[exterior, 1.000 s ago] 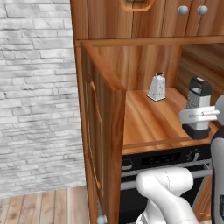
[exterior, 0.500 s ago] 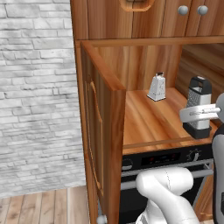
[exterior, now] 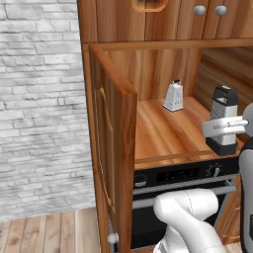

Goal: Pick the cheese from the fridge and the cheese grater from the cabinet and place them next to the salad bowl.

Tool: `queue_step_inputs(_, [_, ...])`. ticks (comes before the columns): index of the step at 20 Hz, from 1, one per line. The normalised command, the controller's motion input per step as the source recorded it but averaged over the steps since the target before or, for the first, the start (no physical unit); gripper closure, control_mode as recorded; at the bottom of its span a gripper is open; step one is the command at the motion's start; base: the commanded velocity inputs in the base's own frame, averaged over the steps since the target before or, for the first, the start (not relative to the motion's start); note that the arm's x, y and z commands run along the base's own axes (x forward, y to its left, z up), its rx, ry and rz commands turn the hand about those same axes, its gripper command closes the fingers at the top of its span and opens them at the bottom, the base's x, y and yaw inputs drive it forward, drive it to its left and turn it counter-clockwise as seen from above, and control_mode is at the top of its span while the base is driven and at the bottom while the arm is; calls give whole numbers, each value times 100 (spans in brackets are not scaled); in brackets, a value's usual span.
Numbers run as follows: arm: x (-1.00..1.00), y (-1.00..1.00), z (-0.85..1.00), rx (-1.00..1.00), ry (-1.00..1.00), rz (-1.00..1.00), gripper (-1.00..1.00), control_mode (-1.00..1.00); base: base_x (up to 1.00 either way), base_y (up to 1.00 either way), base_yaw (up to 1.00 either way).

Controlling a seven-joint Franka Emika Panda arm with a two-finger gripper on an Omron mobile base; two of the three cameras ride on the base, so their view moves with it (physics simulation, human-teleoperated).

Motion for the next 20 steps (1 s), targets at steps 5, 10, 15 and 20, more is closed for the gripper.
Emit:
queue_step_inputs(5, [0,0,0,0,0,0,100,100,-100,-12,-23])
queue_step_inputs(10, [0,0,0,0,0,0,100,100,-100,-1,-18])
queue_step_inputs(15, [0,0,0,0,0,0,100,100,-100,-5,-12])
queue_step_inputs(20, [0,0,0,0,0,0,100,100,-96,-57,-23])
